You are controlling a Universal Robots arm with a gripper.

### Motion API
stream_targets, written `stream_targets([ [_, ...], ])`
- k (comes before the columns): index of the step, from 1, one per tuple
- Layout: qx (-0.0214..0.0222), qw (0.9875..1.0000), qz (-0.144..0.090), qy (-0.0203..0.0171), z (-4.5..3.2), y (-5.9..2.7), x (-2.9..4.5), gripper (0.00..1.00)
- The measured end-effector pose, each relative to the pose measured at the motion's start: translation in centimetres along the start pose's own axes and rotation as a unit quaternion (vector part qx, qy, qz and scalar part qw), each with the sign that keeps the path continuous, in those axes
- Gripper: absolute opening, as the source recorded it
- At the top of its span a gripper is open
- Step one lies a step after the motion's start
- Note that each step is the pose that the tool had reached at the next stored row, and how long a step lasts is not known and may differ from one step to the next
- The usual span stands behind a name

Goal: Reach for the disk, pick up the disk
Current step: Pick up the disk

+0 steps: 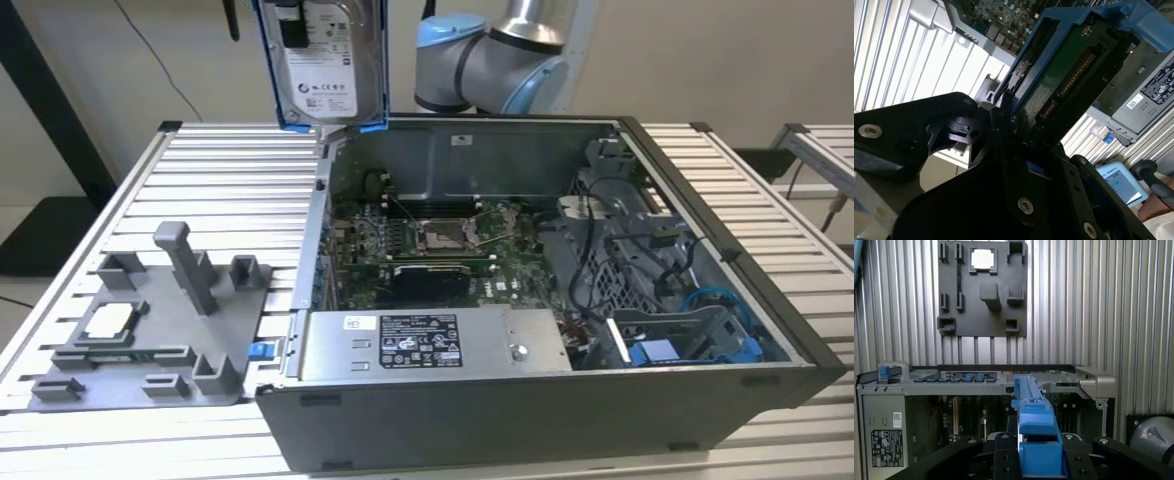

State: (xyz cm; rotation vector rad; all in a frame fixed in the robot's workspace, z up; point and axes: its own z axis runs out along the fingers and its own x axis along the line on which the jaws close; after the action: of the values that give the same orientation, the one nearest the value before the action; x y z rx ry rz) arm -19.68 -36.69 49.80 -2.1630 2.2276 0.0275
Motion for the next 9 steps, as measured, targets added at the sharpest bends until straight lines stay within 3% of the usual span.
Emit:
stream_targets([
  [9,0.0,1.0,0.0,0.0,0.03,-2.02,-0.06,0.0],
])
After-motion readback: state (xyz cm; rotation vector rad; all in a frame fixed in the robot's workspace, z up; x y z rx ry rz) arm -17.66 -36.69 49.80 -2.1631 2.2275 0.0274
